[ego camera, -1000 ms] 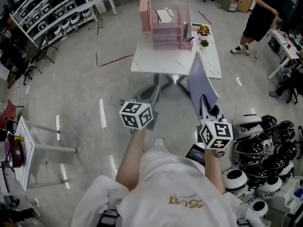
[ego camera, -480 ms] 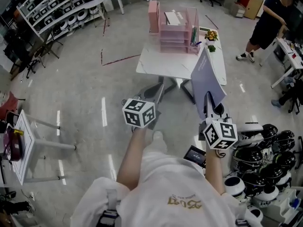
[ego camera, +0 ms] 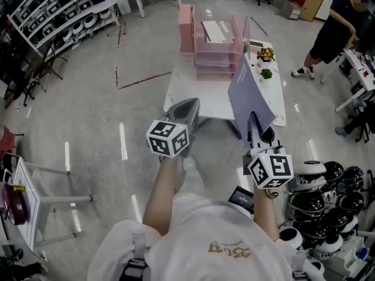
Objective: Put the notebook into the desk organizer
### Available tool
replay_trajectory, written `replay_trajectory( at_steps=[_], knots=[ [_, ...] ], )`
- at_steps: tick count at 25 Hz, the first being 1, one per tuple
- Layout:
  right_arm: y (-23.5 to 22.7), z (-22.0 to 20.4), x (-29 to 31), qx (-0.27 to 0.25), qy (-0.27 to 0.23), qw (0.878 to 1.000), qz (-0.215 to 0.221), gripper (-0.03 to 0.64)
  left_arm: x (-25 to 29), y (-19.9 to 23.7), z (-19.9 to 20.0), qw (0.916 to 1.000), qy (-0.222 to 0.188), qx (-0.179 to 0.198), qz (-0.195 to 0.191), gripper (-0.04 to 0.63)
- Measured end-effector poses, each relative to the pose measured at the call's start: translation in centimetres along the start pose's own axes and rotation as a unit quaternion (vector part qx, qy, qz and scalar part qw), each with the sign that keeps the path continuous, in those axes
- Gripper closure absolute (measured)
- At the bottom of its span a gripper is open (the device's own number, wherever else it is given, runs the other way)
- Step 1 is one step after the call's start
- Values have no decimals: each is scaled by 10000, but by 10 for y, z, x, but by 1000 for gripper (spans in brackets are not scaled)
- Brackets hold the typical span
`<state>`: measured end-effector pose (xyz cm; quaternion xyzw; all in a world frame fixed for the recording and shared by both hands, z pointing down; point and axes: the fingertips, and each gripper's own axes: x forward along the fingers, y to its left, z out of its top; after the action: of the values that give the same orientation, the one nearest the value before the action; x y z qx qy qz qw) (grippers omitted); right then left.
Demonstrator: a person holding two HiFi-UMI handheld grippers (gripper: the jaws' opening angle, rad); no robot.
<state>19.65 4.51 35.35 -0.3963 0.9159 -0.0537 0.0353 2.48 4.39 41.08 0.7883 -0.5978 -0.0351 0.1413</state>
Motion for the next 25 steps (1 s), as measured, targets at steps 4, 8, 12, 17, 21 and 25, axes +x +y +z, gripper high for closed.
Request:
replay_trajectory(
  at_steps=[4,8,12,17,21,25],
  knots=[
    [-9,9,72,58,-21,10000,-24,577,52,50,29,9999,38,-43,-118,580],
    [-14,27,139,170,-140,9997,-81,577,94,100,53,9996,99,-70,-235,580],
    [-19,39,196,187,-293,9993,-148,577,136,137,75,9991,110,-57,-408,580],
    [-19,43,250,189,-412,9987,-221,577,172,169,90,9979,116,14,-632,580],
    [-19,45,282,195,-466,9985,-221,577,192,187,98,9972,122,34,-732,580],
    [-19,41,301,178,-447,9987,-141,577,205,194,97,9971,138,18,-748,580]
  ],
)
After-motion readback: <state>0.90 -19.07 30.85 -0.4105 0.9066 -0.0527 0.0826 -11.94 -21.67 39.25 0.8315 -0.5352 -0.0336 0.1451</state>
